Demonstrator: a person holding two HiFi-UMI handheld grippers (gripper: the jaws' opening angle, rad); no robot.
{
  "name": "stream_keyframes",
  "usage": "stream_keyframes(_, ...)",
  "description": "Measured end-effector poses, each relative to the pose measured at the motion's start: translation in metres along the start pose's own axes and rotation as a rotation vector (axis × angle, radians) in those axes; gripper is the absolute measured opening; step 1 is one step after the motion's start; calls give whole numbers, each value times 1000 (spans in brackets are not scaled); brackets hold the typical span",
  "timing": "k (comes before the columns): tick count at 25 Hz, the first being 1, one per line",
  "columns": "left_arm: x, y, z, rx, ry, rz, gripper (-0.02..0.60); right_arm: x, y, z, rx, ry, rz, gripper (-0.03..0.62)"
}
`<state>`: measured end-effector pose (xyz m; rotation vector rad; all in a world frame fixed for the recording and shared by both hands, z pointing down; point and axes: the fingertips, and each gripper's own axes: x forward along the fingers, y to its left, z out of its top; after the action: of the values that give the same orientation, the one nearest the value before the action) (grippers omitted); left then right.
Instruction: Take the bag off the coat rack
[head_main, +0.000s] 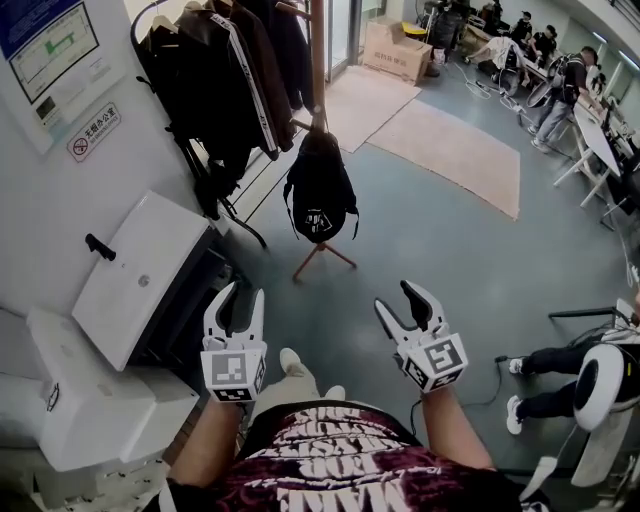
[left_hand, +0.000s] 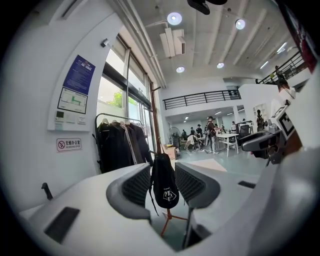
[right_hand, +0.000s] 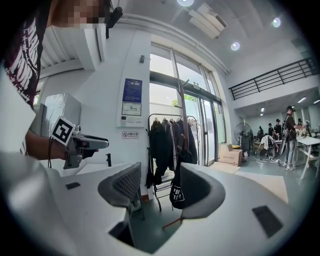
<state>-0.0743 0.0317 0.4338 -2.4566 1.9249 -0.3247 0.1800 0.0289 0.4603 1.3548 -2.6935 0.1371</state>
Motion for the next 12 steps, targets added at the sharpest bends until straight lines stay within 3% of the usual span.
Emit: stream_keyframes(12, 62, 20, 3, -5, -25, -56, 155, 52, -19, 6, -13, 17, -8, 242)
